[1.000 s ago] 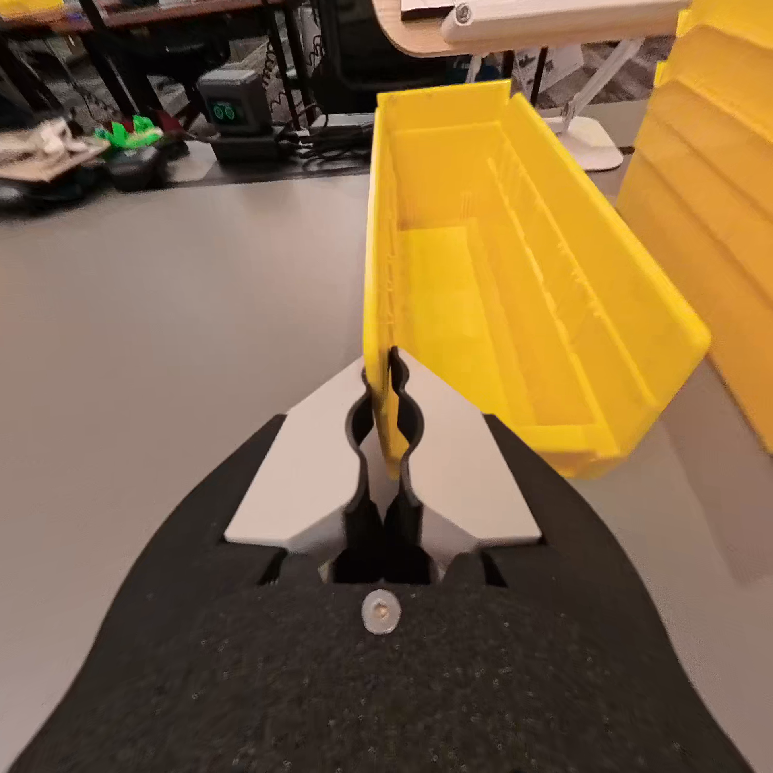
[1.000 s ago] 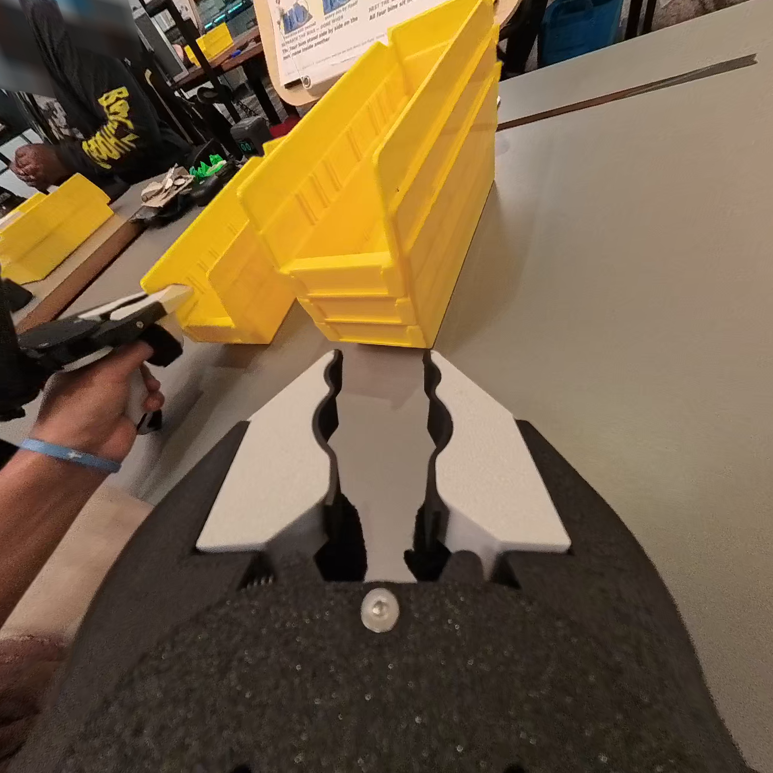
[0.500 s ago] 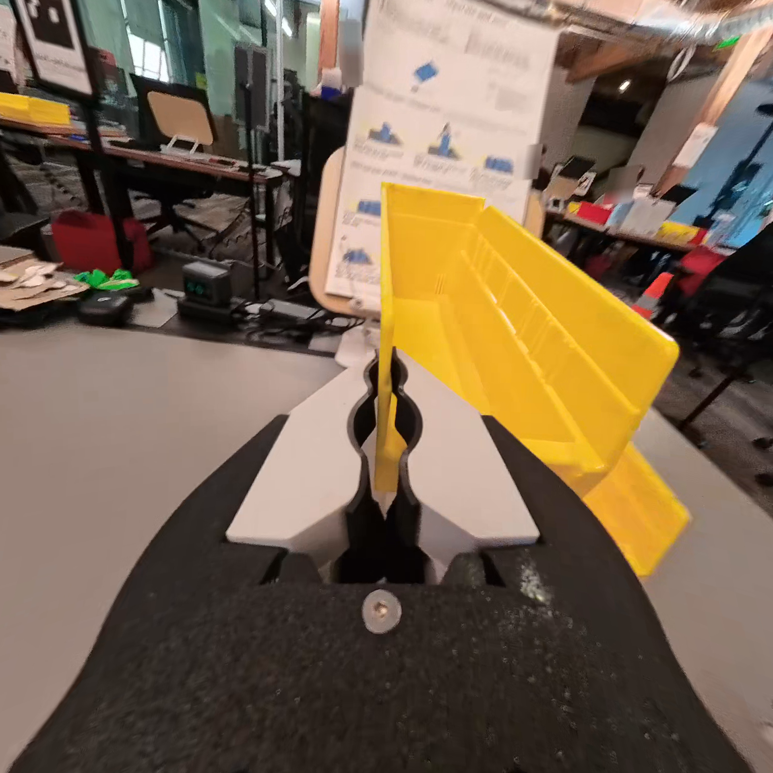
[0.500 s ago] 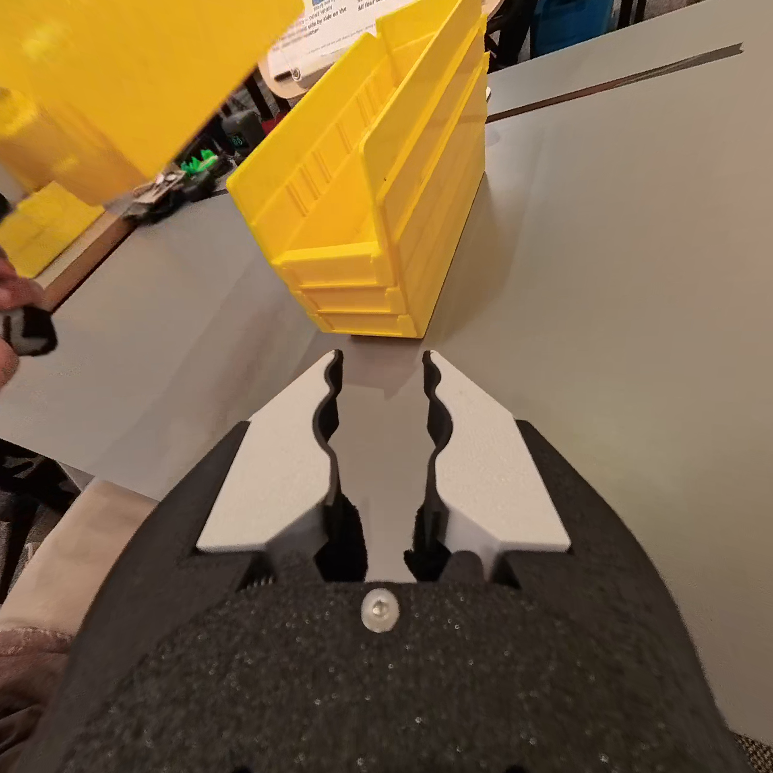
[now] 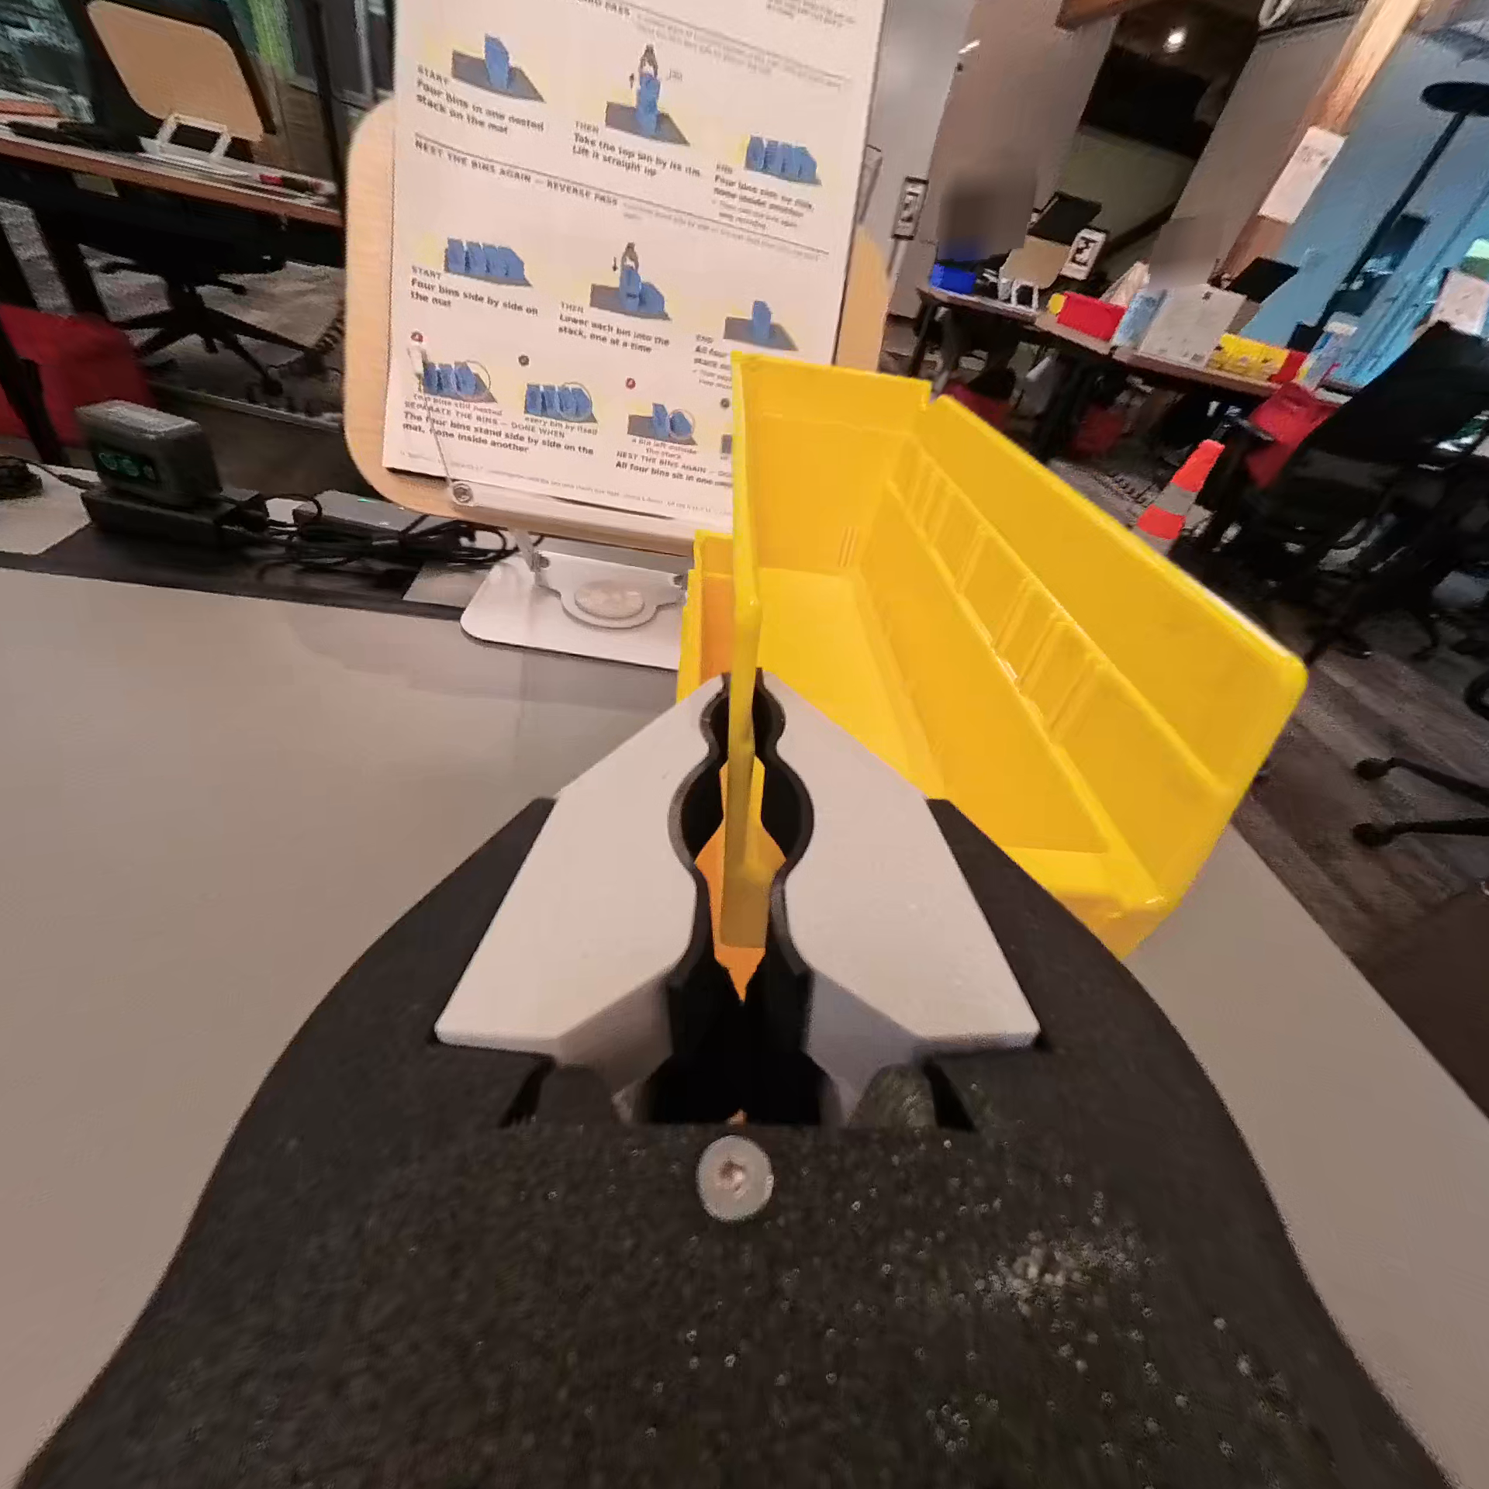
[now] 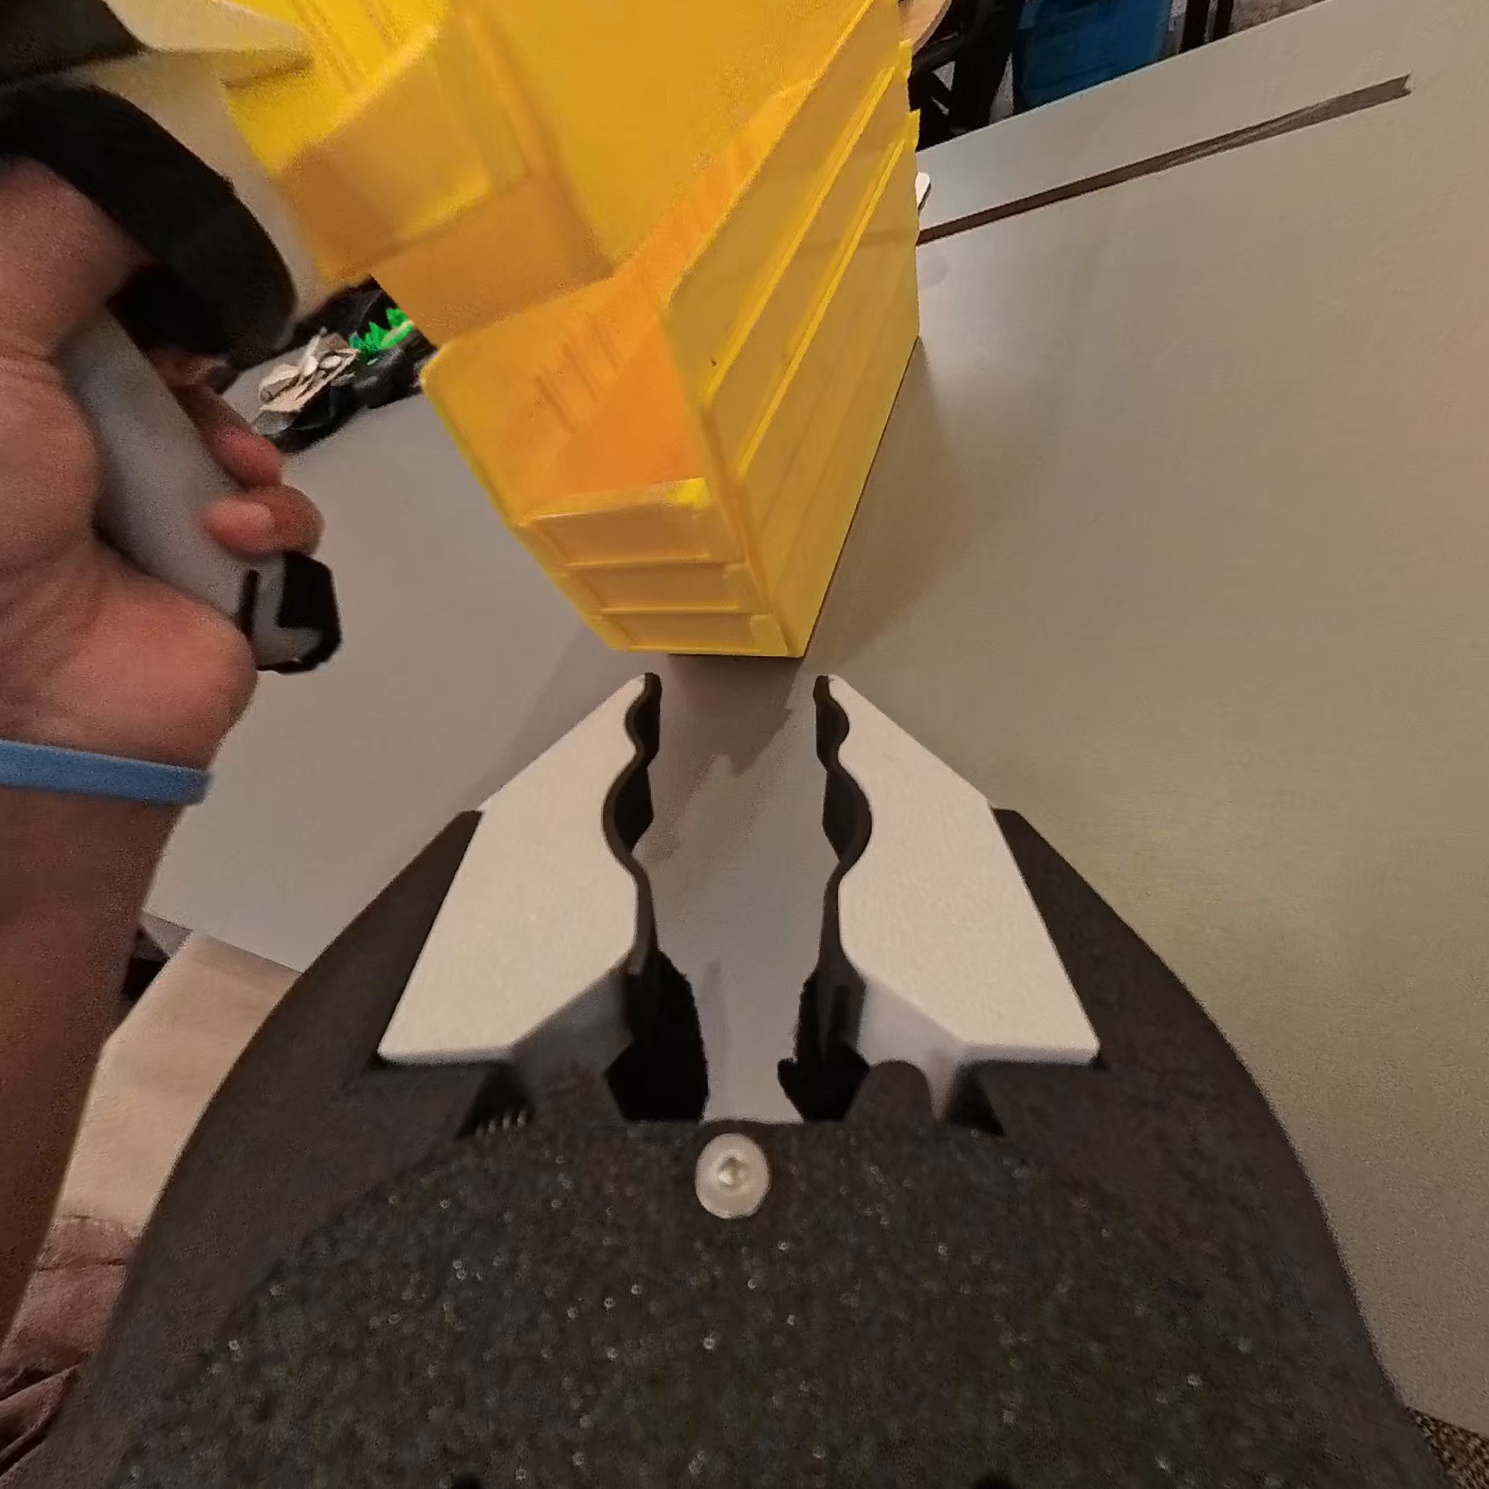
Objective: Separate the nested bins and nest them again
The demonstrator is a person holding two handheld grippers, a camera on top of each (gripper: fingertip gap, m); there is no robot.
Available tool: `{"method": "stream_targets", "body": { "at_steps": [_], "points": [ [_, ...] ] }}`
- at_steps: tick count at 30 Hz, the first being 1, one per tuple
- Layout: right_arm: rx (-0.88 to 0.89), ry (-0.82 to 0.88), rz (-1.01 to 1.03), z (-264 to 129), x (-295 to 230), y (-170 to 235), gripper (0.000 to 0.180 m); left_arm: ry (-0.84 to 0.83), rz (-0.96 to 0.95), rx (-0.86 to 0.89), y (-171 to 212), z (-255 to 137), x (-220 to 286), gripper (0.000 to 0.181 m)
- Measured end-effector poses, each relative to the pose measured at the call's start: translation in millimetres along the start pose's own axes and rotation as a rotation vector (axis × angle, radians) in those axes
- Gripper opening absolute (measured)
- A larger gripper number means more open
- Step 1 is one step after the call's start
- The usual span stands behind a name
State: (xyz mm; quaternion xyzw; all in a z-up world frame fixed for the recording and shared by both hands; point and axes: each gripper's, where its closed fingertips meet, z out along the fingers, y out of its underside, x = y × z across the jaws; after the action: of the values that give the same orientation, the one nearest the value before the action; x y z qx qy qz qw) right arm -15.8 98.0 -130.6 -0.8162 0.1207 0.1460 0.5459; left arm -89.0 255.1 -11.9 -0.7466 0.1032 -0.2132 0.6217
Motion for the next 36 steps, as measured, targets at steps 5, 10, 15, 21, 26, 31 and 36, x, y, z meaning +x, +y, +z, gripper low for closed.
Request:
{"method": "stream_targets", "body": {
  "at_steps": [5,10,15,21,26,31,36],
  "points": [
    [0.001,-0.015,0.014,0,-1,0,0.038,-0.052,0.059,0.0,16,7,-1,0.0],
    [-0.008,-0.028,0.01,1,-6,1,0.038,-0.06,0.097,0.007,28,9,-3,0.0],
    [-0.013,-0.031,0.007,2,-7,2,0.038,-0.091,0.15,0.014,40,11,-5,0.0],
    [-0.013,-0.026,0.01,1,-5,2,0.038,-0.096,0.149,0.011,53,14,-10,0.0],
    [-0.022,-0.032,0.013,3,-6,4,0.038,-0.101,0.159,0.009,62,14,-13,0.001],
    [-0.036,-0.037,-0.001,5,-9,7,0.038,-0.057,0.171,0.021,61,11,-7,0.017],
    [-0.04,-0.036,-0.001,4,-8,8,0.038,0.002,0.202,0.046,48,-8,-6,0.025]
  ]
}}
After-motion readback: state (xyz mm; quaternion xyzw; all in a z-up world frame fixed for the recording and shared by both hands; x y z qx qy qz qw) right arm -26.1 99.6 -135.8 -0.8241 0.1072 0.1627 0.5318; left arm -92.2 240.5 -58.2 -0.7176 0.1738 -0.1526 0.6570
